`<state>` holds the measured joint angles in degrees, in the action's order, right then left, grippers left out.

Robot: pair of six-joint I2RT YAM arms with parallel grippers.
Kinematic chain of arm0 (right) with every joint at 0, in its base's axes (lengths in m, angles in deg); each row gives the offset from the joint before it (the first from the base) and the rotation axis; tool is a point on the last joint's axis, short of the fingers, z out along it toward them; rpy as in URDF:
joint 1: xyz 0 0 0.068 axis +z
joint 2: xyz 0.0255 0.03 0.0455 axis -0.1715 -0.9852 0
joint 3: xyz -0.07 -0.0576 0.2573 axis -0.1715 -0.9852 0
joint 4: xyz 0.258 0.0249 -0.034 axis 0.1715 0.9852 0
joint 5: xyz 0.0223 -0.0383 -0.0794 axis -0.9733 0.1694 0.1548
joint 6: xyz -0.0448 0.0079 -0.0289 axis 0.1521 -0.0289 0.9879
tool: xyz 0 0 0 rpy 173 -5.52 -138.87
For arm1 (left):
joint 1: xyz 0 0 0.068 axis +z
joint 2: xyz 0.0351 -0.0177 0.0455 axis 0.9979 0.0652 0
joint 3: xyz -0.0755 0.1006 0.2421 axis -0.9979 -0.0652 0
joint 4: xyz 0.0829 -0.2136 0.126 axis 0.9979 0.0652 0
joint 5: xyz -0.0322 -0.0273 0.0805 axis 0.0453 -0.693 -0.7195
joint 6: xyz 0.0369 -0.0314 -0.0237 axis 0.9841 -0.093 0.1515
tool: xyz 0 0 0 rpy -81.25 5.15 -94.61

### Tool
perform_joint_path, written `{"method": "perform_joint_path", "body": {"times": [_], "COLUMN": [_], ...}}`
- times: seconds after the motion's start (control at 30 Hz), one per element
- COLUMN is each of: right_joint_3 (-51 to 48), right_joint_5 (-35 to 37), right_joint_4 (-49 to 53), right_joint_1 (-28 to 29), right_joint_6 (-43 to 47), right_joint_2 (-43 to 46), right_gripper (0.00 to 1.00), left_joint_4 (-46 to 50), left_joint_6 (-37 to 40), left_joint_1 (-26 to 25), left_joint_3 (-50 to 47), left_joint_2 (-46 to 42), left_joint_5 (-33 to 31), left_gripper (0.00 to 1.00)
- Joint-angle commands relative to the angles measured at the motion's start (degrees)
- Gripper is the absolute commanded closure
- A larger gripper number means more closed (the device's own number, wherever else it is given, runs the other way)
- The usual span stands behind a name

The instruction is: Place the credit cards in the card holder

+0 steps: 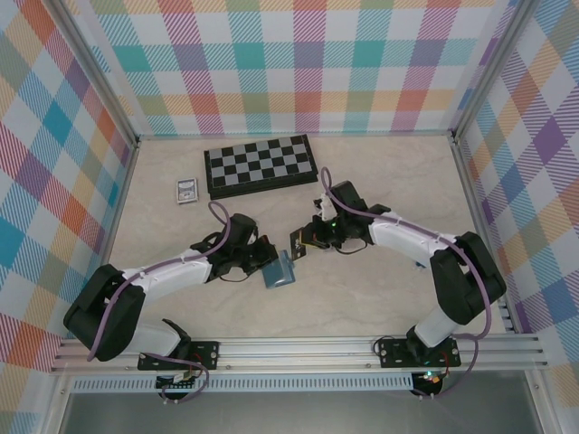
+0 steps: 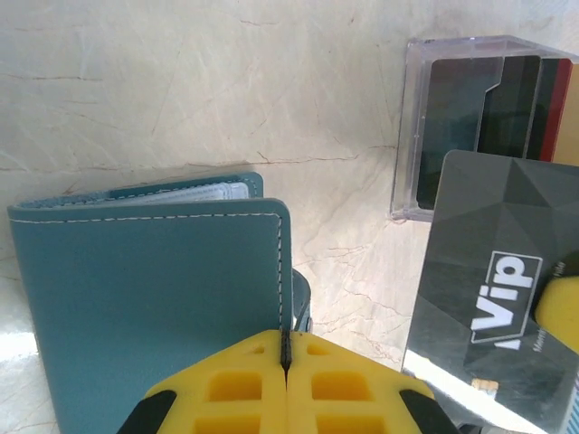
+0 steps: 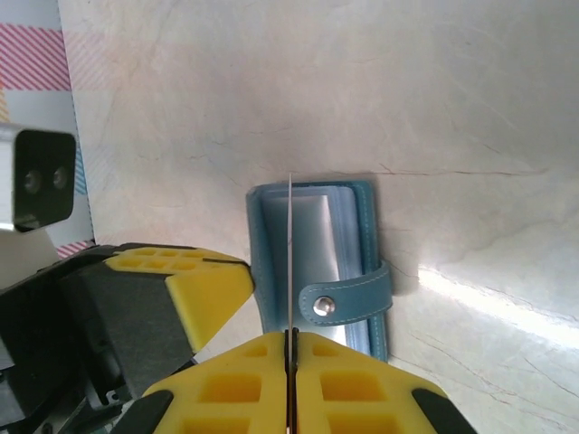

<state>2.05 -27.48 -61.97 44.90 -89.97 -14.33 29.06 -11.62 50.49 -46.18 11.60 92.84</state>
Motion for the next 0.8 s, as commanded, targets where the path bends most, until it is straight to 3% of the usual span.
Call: {"method": "perform_joint_path", "body": {"times": [0.0,0.43,0.6,0.63,0.7,0.77], "right_joint_3": [3.62,9.28,7.72,6.76,5.82,5.69], "right_joint_5": [-1.38,4.38,2.74,1.53,0.75,0.68], "right_joint_4": [4.39,10.02,8.74,6.78,5.04,4.51], "right_joint_1": [2.6,7.04,7.69,7.69,7.69,7.69], "right_joint_6": [4.69,4.98,5.45,4.69,3.63,3.03], "right_joint_2": [-2.98,-12.07,-12.53,-11.87,-10.48,-9.39], "right_gripper": [0.92,0.93,0.94,0.94,0.94,0.94], "left_joint_4": [-0.4,-3.86,1.67,3.44,7.07,8.13], "left_joint_6": [0.34,-2.7,-0.9,0.02,1.08,1.44], "left_joint_1": [0.74,2.64,3.52,3.54,3.52,3.52], "left_joint_3": [-1.38,-4.23,-4.45,-4.04,-3.03,-2.65], "left_joint_2": [-2.34,-7.73,-9.49,-9.77,-9.51,-8.92], "left_joint_5": [1.12,6.89,4.5,3.47,2.15,1.95], "left_gripper": [1.0,1.0,1.0,0.98,0.75,0.64]}}
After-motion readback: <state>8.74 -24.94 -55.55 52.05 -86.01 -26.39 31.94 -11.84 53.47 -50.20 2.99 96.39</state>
